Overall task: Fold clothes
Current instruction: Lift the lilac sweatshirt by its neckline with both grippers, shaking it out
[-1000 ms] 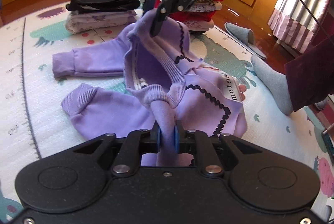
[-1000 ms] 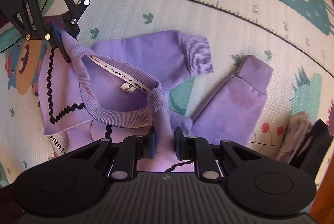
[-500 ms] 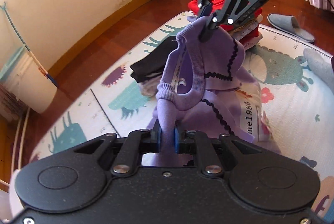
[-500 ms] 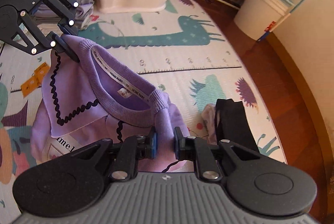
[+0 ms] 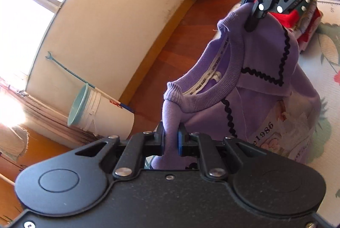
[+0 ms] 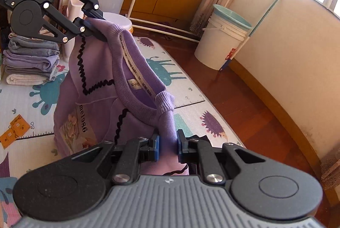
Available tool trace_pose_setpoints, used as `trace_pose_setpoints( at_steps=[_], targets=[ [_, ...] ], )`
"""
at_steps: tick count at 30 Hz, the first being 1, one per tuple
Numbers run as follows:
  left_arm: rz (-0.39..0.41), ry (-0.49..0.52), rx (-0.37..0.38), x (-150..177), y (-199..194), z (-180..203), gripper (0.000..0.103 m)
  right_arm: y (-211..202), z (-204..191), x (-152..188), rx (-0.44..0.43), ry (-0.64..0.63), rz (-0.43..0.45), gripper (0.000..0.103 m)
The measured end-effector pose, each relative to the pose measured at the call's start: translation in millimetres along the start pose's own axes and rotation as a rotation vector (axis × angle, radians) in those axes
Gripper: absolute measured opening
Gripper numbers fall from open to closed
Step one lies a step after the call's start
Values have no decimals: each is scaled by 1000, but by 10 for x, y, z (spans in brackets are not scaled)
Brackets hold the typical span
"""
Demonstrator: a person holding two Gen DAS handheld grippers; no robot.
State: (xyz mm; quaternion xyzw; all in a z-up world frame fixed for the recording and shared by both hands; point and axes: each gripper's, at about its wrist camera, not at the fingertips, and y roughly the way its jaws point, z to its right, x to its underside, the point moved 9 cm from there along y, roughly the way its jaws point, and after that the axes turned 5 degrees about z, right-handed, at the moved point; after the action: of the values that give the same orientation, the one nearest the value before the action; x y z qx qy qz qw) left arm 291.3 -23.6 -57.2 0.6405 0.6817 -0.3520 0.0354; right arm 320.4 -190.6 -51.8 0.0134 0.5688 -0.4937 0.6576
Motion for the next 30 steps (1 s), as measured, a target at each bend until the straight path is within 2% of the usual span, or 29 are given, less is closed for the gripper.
trace_pose_setpoints(
  at_steps=[7, 10, 14, 17, 20, 25, 28, 30],
  targets=[
    [3, -110, -127, -13, 385, -365, 9, 170, 184, -183, 136, -32, 65, 17],
    [12, -148, -250, -99, 495, -551, 9, 247, 227, -223, 184, -49, 85, 17],
    [39, -196, -435, -228, 489, -822, 9, 385, 113, -72, 193, -97, 76, 16],
    [62, -204, -483, -259, 465, -865, 9, 489, 27, 41, 199, -132, 69, 16],
    [43, -186, -413, -139, 547, -687, 9, 593, -58, 154, 206, -167, 62, 16],
    [23, -99, -168, 237, 599, -54, 9, 765, -200, 341, 217, -226, 50, 15],
    [31, 1, -23, 374, 483, 342, 9, 869, -285, 453, 223, -262, 43, 15],
    [26, 75, 55, 426, 388, 619, 9, 854, -430, 637, 180, -300, 13, 15]
  ],
)
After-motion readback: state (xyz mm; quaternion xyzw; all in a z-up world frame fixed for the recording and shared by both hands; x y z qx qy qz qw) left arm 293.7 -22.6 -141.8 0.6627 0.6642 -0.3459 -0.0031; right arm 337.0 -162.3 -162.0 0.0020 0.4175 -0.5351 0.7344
